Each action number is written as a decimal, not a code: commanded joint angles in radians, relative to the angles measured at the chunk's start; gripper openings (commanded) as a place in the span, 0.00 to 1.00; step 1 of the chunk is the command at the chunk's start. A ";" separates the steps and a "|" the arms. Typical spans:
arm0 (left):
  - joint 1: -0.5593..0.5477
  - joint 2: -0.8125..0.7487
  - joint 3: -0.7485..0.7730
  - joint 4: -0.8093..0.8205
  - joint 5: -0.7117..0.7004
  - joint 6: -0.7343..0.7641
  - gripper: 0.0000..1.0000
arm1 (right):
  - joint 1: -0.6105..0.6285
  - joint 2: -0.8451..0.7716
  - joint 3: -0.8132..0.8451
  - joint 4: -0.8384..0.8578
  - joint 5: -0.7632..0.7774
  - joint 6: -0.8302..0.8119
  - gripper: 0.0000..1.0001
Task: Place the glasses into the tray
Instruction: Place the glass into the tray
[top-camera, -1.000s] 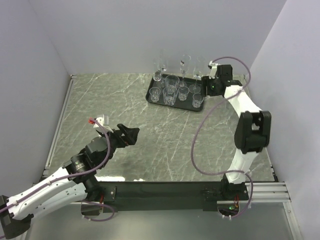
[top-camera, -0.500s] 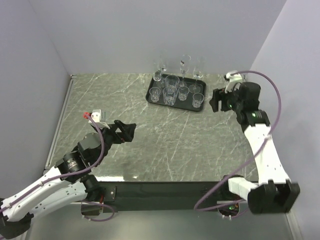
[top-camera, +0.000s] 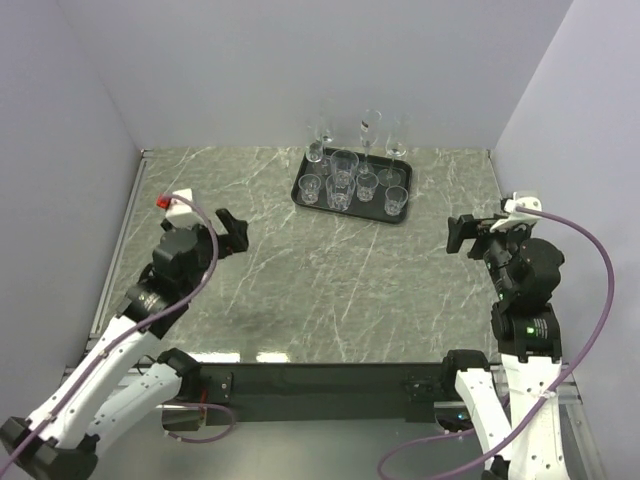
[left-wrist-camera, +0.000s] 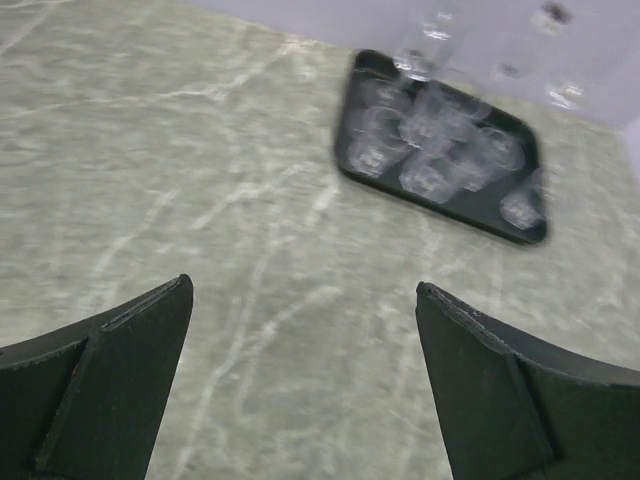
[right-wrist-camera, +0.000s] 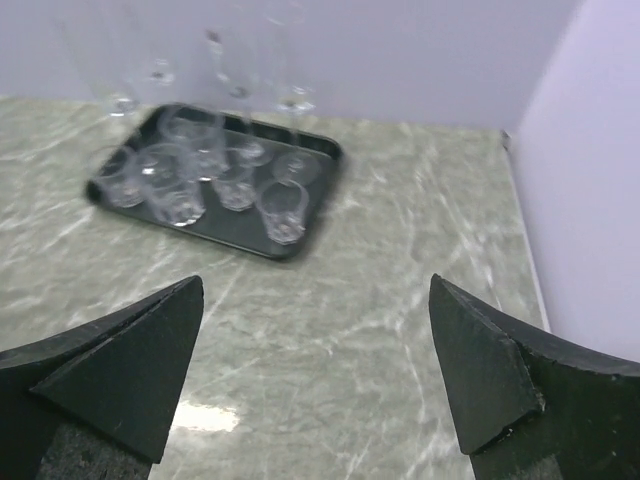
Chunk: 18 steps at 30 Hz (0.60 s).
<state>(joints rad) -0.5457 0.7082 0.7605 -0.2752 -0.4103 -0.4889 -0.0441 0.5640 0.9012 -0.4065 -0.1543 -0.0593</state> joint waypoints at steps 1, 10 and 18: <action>0.168 0.040 0.054 0.037 0.186 0.049 0.99 | -0.016 -0.009 -0.059 0.035 0.194 0.058 1.00; 0.460 0.122 0.007 0.062 0.294 0.088 1.00 | -0.017 -0.013 -0.122 0.077 0.373 0.138 1.00; 0.467 0.088 -0.069 0.108 0.272 0.099 1.00 | -0.017 0.017 -0.133 0.097 0.522 0.185 1.00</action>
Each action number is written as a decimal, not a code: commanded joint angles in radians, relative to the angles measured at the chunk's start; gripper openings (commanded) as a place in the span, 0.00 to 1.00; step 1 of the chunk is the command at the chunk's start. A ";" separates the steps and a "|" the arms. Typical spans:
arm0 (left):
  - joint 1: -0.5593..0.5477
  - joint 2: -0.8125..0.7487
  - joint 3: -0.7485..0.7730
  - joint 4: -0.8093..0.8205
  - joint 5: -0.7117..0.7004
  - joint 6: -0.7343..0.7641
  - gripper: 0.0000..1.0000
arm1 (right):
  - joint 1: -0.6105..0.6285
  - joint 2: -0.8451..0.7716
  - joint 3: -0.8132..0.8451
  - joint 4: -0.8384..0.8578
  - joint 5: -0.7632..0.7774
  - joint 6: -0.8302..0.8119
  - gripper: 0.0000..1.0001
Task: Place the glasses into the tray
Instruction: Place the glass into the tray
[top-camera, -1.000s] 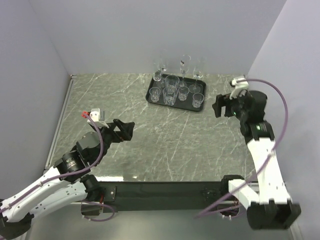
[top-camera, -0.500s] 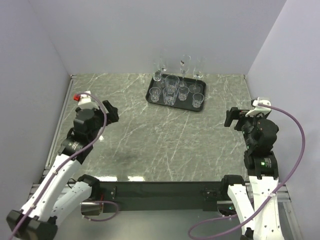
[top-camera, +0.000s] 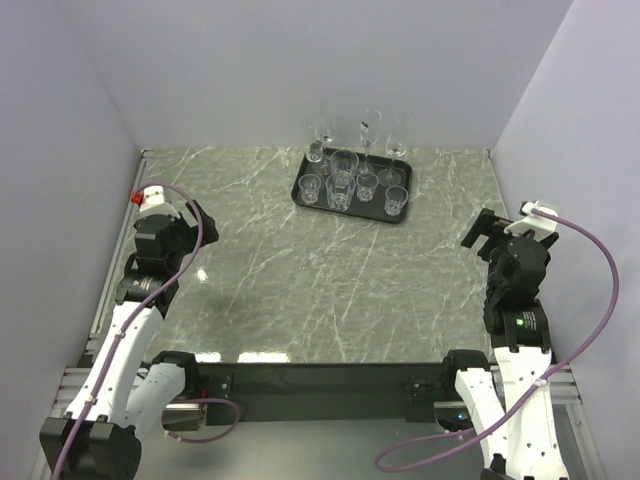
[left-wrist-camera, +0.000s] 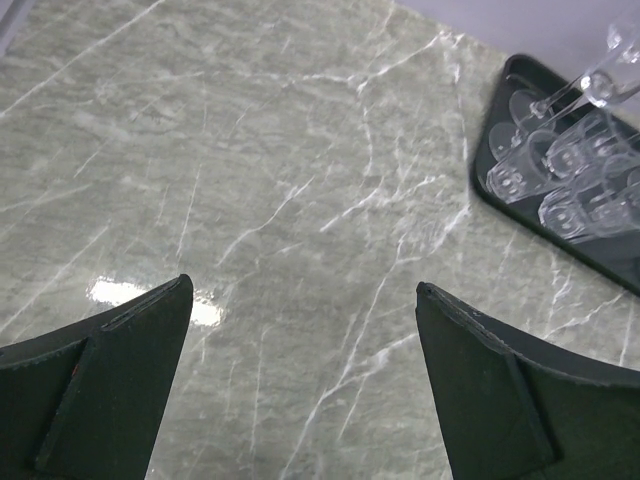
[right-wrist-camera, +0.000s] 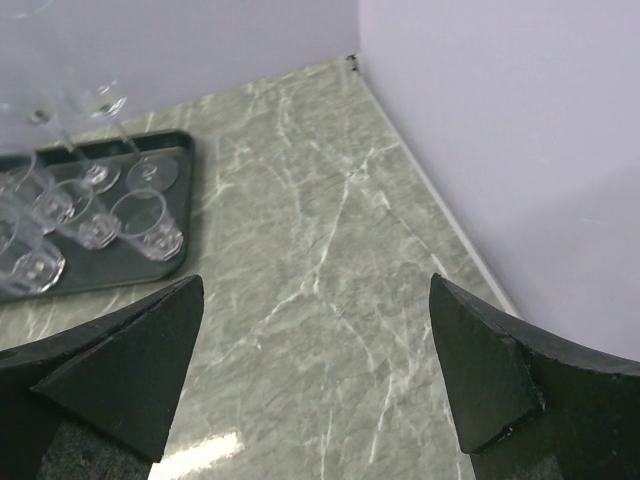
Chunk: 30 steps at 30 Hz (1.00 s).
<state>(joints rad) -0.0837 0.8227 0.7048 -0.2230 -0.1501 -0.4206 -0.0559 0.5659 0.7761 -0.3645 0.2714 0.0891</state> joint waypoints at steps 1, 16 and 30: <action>0.004 -0.031 -0.014 0.057 0.014 0.032 0.99 | -0.005 0.023 -0.009 0.056 0.101 0.035 1.00; 0.005 -0.097 -0.028 0.043 0.024 0.039 0.99 | -0.005 0.009 -0.046 0.082 0.143 0.023 1.00; 0.004 -0.108 -0.030 0.043 0.029 0.037 0.99 | -0.007 0.012 -0.058 0.088 0.167 0.021 1.00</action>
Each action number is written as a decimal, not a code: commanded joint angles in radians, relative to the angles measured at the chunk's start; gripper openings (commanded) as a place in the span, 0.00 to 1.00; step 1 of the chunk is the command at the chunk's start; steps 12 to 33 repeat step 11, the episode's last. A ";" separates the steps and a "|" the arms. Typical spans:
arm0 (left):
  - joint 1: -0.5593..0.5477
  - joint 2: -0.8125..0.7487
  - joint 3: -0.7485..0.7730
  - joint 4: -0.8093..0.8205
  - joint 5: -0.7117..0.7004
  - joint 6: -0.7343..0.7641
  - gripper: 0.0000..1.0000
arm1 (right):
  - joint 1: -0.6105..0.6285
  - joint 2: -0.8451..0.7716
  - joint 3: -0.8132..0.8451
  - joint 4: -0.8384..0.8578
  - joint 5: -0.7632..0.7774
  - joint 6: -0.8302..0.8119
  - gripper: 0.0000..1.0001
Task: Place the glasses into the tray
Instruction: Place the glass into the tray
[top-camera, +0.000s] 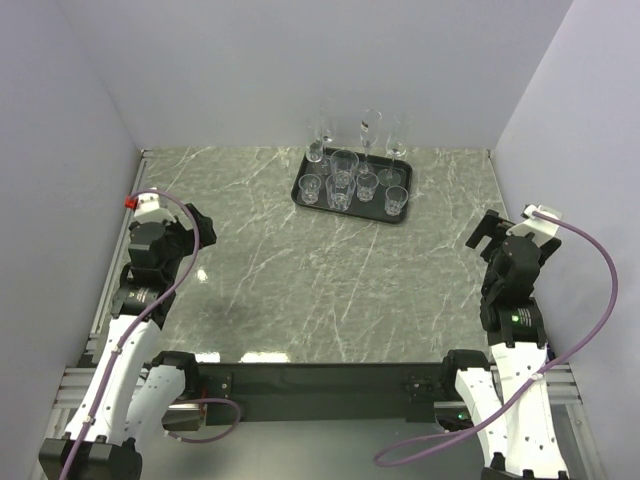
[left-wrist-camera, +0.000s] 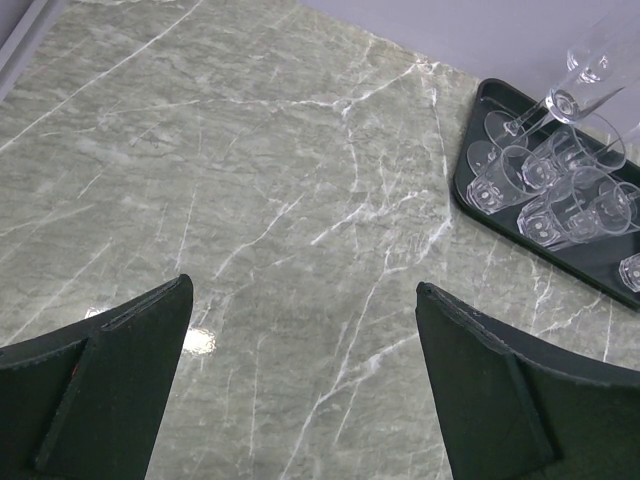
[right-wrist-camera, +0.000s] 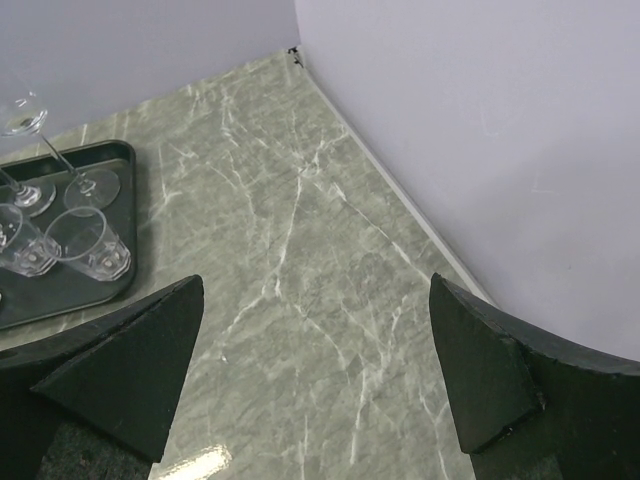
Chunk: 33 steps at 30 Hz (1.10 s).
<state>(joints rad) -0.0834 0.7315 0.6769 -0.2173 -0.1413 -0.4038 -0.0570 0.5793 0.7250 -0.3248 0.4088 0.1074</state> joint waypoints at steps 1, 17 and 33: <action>0.004 -0.017 -0.002 0.038 0.022 0.019 0.99 | -0.007 -0.001 -0.007 0.049 0.028 0.003 1.00; 0.004 -0.018 -0.004 0.038 0.022 0.022 0.99 | -0.006 -0.010 -0.013 0.056 0.036 -0.017 1.00; 0.004 -0.018 -0.004 0.038 0.022 0.022 0.99 | -0.006 -0.010 -0.013 0.056 0.036 -0.017 1.00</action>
